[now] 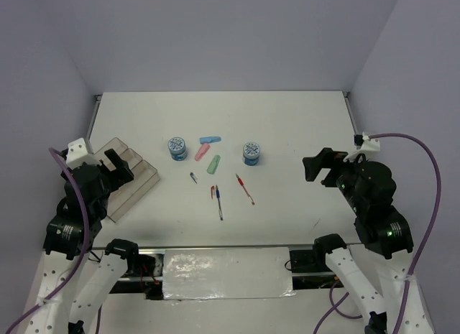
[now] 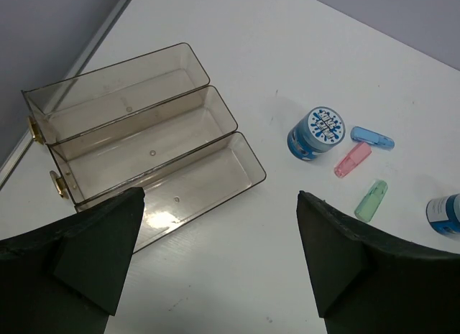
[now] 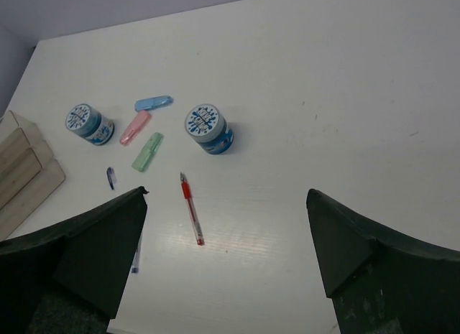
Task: Sort the stationery into containers
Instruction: Pick up the pen from the center of the board.
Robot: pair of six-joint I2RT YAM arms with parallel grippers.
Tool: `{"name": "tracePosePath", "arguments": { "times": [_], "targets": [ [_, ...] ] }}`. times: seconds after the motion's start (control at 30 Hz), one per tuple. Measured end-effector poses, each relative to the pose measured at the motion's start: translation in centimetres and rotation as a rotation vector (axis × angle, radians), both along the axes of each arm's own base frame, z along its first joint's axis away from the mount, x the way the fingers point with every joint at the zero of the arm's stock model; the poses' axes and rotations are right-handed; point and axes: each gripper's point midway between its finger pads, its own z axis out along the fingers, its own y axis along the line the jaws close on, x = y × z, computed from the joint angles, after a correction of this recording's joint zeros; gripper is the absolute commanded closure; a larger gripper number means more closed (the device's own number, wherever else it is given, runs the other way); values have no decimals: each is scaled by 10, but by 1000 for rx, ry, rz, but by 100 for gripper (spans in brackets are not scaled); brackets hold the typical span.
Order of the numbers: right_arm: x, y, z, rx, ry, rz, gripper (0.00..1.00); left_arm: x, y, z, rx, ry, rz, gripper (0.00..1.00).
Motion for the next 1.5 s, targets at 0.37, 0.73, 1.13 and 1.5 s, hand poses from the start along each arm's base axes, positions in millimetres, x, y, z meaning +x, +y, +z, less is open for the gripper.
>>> {"name": "tracePosePath", "arguments": {
  "times": [0.37,0.73,1.13,1.5],
  "targets": [
    [3,61,7,88,-44,318,0,5,-1,-5,5,29,-1,1],
    [73,169,-173,-283,543,407,2,10,-4,-12,8,61,-11,1],
    [71,170,-255,-466,716,401,27,13,-9,-13,1,67,-35,1],
    [62,181,-299,-531,801,466,46,14,-10,-12,-3,62,-43,1]
  ]
}}
